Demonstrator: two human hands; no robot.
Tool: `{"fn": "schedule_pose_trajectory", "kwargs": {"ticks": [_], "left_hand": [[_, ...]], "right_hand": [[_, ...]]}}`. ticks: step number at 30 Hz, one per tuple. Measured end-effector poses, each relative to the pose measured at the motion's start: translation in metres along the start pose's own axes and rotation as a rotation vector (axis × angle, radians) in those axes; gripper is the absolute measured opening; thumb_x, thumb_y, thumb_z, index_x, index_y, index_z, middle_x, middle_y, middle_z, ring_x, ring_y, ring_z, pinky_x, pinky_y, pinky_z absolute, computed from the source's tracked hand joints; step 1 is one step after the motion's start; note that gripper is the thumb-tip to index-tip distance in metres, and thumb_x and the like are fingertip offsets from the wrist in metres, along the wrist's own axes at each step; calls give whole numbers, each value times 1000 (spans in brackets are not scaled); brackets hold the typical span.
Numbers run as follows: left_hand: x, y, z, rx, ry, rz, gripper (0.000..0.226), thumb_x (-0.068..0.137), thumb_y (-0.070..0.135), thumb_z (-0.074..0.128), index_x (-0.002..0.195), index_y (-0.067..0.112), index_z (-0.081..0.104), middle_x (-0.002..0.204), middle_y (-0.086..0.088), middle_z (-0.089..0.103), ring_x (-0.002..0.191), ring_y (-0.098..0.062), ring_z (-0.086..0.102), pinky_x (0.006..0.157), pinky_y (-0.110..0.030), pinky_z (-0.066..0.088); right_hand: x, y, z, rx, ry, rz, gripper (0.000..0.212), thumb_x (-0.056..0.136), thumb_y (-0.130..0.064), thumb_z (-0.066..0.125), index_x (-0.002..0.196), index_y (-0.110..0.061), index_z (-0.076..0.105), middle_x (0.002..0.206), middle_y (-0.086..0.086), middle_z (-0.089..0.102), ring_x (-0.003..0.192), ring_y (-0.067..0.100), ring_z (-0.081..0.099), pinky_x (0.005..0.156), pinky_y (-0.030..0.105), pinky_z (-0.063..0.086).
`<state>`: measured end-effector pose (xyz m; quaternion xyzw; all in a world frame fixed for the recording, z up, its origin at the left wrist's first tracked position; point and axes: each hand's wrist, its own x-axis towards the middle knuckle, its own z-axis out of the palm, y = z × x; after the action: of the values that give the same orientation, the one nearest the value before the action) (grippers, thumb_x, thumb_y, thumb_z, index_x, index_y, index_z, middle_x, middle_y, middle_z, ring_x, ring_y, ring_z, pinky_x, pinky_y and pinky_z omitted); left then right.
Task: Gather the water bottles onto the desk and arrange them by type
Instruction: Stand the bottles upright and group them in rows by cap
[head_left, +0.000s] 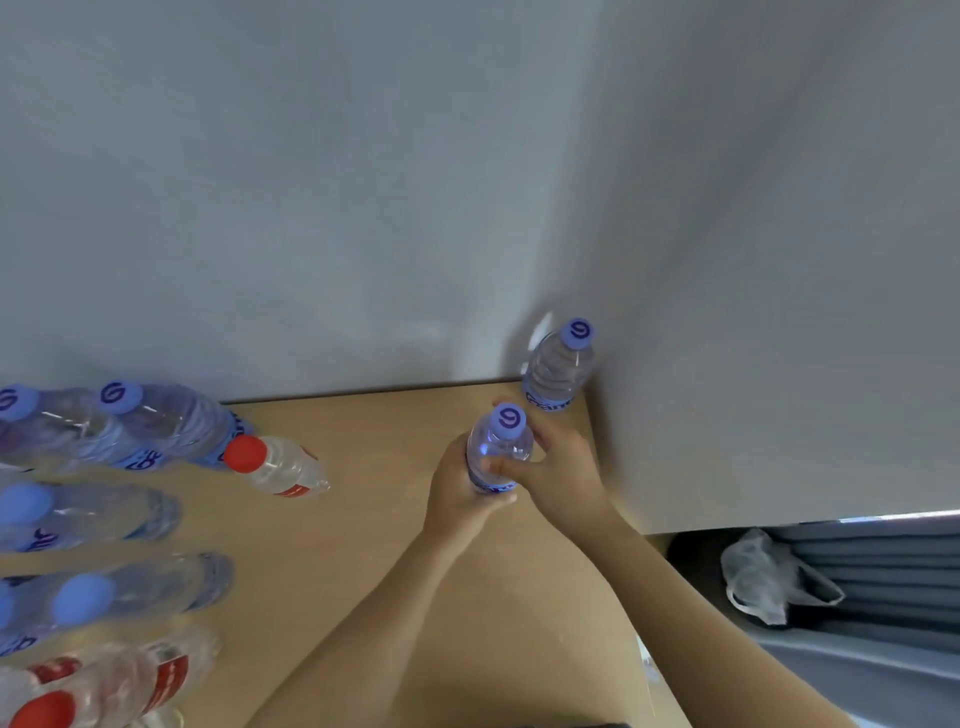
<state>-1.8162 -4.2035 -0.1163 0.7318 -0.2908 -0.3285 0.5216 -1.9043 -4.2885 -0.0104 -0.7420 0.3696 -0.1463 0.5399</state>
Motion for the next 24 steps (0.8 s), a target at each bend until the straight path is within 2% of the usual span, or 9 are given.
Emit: {"fn": "schedule_pose_trajectory", "kwargs": {"ticks": [2,5,8,10,12,14,17,19,24], "left_hand": [[7,-1,3,29,22,73,39,57,6,72,91,23,67,83,4,70,79,-12,67,68,-26,50],[16,-2,6,88,63,126,29,58,17,68,85,7,68,82,-5,68,82,-27,65,70,-43,53],[24,1,8,115,69,152,27,62,20,65,86,10,68,84,-1,68,84,-29,63,73,-45,52],[32,5,7,125,69,156,18,62,20,62,80,15,63,78,6,64,78,-20,60,68,-36,47],[40,12,6,163,76,192,14,63,23,56,75,29,54,69,18,54,70,-4,51,65,-22,38],[47,16,5,170,89,202,20,63,24,53,75,40,49,64,22,51,64,1,47,63,-13,33],[57,18,7,102,97,122,14,65,26,56,79,26,57,70,14,57,67,-3,51,64,-22,40],[64,18,8,24,110,46,22,65,28,58,82,15,61,72,2,59,69,-8,52,60,-28,42],[76,15,8,56,153,-114,43,60,47,53,86,13,56,92,-20,60,80,-29,54,65,-28,39]], "right_hand": [[-1,2,-1,24,12,3,40,71,-4,76,95,-36,67,92,-14,69,85,-1,64,74,9,46],[2,1,-5,12,9,32,59,69,2,78,97,-47,62,93,-28,66,90,-9,62,73,4,44],[13,-2,-5,-40,32,-27,43,68,8,76,100,-20,69,100,-9,68,89,3,60,72,8,43],[22,-8,-5,-108,32,-71,40,69,9,74,107,-5,67,112,4,63,95,7,57,78,7,42],[30,-12,-5,-146,27,-77,36,71,10,70,105,-1,65,109,9,62,94,13,57,79,18,45],[35,-15,-4,-132,27,-57,36,71,10,68,106,1,62,104,12,62,91,15,54,79,28,45],[43,-17,-3,-73,43,-34,39,74,6,69,110,-4,56,96,5,61,85,13,56,72,22,47],[48,-17,-2,-110,36,-11,40,78,0,69,114,-8,53,96,-2,58,86,13,57,70,17,44],[62,-22,2,-321,20,12,35,88,-5,64,119,-4,46,109,6,58,94,22,58,77,35,49]]}}
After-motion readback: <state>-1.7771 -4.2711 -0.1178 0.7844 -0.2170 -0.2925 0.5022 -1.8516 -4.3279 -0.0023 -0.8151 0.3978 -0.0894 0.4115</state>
